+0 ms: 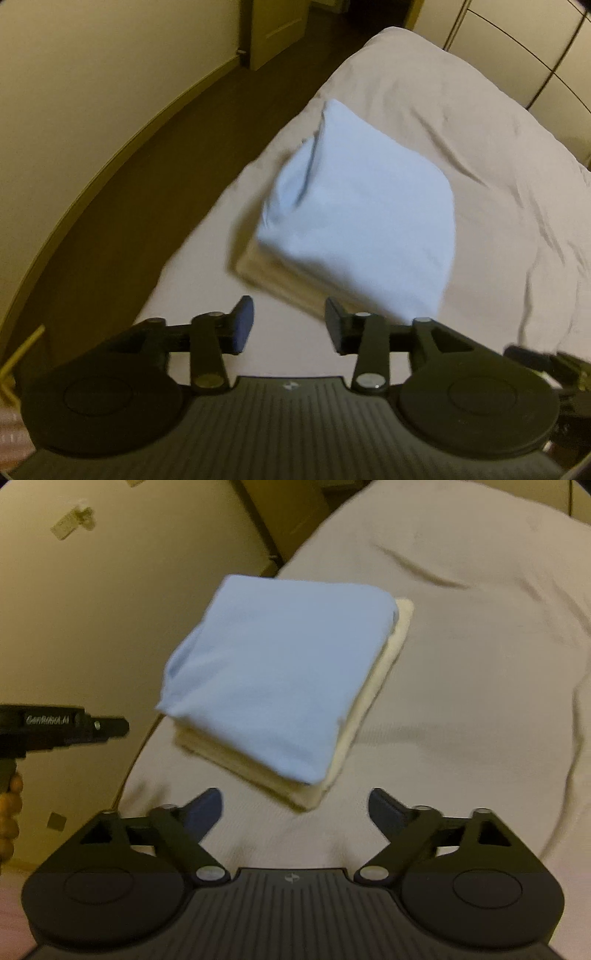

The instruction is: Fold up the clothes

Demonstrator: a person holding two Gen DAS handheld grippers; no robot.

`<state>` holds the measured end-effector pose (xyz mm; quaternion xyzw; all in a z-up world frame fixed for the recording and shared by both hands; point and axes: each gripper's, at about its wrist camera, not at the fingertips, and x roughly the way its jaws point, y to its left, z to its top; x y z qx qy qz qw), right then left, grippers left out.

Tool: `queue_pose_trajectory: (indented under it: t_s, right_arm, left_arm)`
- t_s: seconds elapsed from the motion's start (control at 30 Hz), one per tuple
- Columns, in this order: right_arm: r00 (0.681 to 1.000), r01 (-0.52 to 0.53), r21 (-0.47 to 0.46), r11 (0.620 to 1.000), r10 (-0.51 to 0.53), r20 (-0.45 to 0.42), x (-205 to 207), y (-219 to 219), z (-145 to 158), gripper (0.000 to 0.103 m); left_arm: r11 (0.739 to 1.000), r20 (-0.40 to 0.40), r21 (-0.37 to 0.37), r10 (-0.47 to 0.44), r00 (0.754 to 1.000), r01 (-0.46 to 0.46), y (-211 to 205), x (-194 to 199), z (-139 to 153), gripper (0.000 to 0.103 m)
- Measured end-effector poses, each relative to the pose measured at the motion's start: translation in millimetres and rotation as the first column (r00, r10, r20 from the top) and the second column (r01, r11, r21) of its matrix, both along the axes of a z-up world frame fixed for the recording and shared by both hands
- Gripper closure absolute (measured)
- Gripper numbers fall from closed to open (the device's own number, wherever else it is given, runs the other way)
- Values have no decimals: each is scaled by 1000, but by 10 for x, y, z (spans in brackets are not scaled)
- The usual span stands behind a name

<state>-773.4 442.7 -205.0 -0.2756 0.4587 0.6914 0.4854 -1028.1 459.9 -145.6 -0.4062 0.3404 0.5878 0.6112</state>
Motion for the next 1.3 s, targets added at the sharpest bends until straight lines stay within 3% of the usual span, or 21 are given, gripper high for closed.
queue_pose_trajectory:
  t_s: [0.07, 0.2, 0.27, 0.7, 0.97, 1.3]
  right_arm:
    - [1000, -28, 20, 999, 28, -1, 36, -71, 113, 14]
    - [996, -83, 69, 994, 84, -13, 178, -243, 343, 14]
    - [993, -113, 92, 989, 114, -9, 255, -354, 462, 13]
    - [973, -223, 213, 951, 231, -11, 859, -924, 1133, 13]
    - [940, -330, 270, 904, 340, 11, 1191, -1036, 1328, 13]
    - [896, -440, 289, 850, 437, 79, 1673, -1025, 1367, 12]
  left_arm:
    - [1000, -10, 0, 21, 1000, -21, -222, 104, 131, 56]
    - [996, -43, 20, 85, 995, -84, -574, 309, 332, 51]
    - [992, -49, 19, 126, 991, -125, -758, 430, 456, 44]
    - [969, -69, 120, 225, 972, -216, -1589, 1286, 1116, 32]
    - [938, -108, 150, 330, 938, -313, -1903, 1710, 1288, 16]
    - [907, -151, 159, 412, 898, -390, -2118, 2346, 1256, 6]
